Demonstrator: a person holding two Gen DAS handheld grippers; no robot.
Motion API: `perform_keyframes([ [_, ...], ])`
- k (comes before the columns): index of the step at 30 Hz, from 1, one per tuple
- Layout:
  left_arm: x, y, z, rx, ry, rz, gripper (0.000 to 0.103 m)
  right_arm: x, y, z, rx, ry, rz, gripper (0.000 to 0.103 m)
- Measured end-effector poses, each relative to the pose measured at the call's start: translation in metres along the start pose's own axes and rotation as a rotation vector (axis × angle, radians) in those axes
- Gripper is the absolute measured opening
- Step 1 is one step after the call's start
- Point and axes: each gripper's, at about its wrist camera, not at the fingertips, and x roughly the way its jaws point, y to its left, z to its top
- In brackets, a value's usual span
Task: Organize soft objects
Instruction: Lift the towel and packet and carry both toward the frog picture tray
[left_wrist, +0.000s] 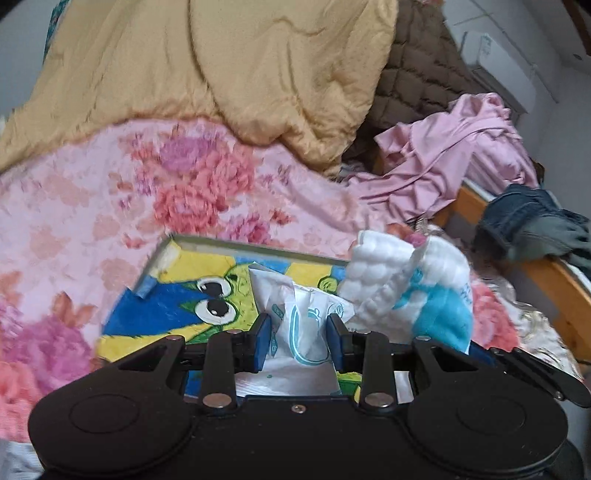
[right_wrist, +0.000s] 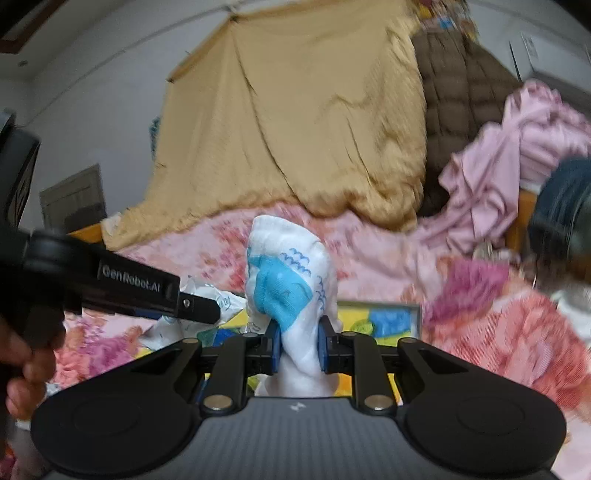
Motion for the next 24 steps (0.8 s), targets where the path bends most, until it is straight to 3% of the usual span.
perform_keyframes([
  [12,0.097,0.011,-0.028,-0.122,0.131,0.039,0.035,0.052,-0.031,-0.024,0.073,0.164,-0.014,0.022],
  [18,0.112,0.019,-0.035,-0.213,0.15,0.043,0.035,0.056,-0.042,-0.029,0.113,0.186,-0.029,0.022],
  [24,0.122,0.022,-0.038,-0.235,0.167,0.075,0.037,0.059,-0.042,-0.033,0.095,0.204,-0.025,0.032],
])
